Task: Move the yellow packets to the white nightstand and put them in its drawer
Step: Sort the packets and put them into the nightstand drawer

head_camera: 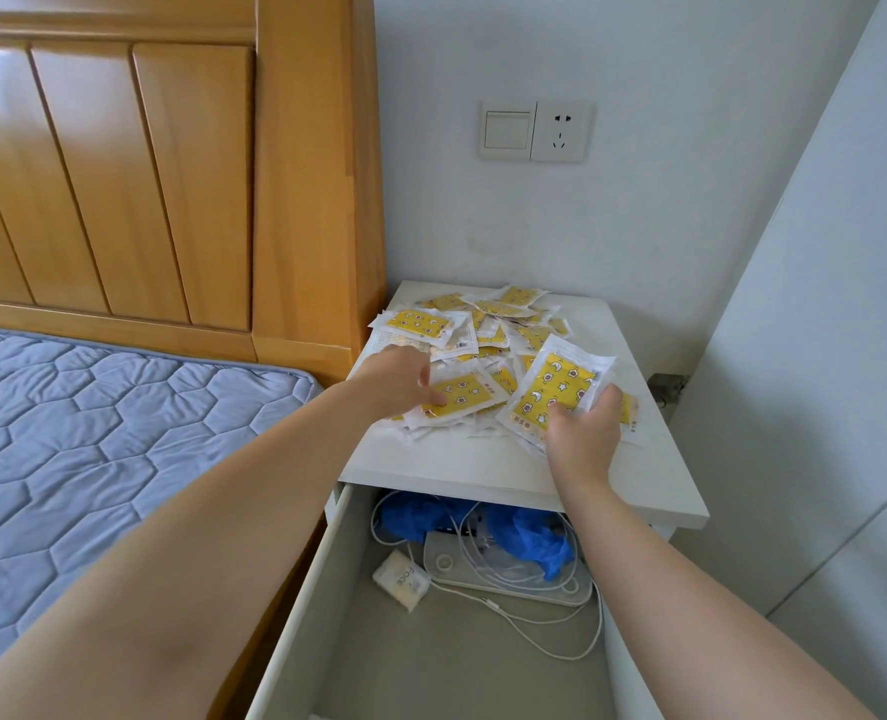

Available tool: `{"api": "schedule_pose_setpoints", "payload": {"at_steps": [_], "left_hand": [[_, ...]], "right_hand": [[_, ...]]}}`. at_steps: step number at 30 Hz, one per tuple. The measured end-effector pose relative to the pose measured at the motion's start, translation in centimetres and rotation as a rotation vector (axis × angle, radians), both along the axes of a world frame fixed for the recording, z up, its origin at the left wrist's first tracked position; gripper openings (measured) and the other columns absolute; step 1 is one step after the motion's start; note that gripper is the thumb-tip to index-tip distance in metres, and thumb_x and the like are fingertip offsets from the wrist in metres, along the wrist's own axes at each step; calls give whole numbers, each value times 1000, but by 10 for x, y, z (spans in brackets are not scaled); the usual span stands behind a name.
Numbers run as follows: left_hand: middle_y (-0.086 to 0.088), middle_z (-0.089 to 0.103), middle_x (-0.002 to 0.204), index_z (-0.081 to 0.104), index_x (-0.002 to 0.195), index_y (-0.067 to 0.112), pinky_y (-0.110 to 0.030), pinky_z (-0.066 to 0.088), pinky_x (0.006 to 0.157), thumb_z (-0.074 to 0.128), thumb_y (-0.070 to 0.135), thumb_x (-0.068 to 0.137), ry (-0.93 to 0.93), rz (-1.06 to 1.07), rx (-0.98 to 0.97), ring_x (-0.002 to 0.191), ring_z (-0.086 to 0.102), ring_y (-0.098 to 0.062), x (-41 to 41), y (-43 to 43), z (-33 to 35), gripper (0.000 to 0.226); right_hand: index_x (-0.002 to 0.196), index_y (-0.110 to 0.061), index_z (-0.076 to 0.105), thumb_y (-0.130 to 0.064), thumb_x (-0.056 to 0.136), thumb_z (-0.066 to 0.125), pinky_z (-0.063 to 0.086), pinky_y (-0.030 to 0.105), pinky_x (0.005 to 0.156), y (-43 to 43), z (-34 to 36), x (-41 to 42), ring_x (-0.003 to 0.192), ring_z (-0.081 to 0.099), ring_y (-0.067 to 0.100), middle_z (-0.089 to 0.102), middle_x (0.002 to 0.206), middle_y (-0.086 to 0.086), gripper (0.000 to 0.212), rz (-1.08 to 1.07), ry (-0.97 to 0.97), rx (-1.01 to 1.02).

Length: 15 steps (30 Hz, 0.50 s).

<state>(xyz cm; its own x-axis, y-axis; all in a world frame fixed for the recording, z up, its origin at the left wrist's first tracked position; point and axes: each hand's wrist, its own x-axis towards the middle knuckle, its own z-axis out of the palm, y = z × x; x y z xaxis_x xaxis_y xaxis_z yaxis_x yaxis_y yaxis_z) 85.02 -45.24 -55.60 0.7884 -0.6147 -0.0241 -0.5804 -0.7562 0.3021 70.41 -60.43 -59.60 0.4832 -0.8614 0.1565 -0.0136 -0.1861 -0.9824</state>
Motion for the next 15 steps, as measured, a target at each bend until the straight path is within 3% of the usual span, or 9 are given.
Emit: {"api": "schedule_pose_setpoints", "payload": {"at_steps": [4,7,12,15], "left_hand": [[-4,46,141,38,141,20,-38,45,98,71,52,79,115,-6,33,122,47,-24,6,-6,-2,77],[-3,40,148,31,148,20,-40,36,106,70,58,75,24,-53,139,135,34,-24,9,-6,-2,91],[-3,43,144,35,146,21,-40,32,106,76,58,69,-111,-91,161,133,33,-24,4,-10,2,94],[-3,52,130,43,137,17,-32,41,93,81,51,66,-78,-80,104,117,45,-20,3,-11,4,87]], "right_hand": [[111,-8,43,3,86,54,42,15,52,0,-1,0,82,59,13,58,102,3,29,-1,2,-9],[112,-8,44,4,86,54,44,17,54,0,0,1,82,59,11,58,101,2,30,9,-11,-7],[112,-8,44,4,85,54,44,17,54,-1,-1,2,81,59,8,59,100,2,31,14,-14,-7],[112,-9,44,4,86,55,44,16,55,-1,-1,2,80,59,5,58,100,0,31,21,-18,-15]]}}
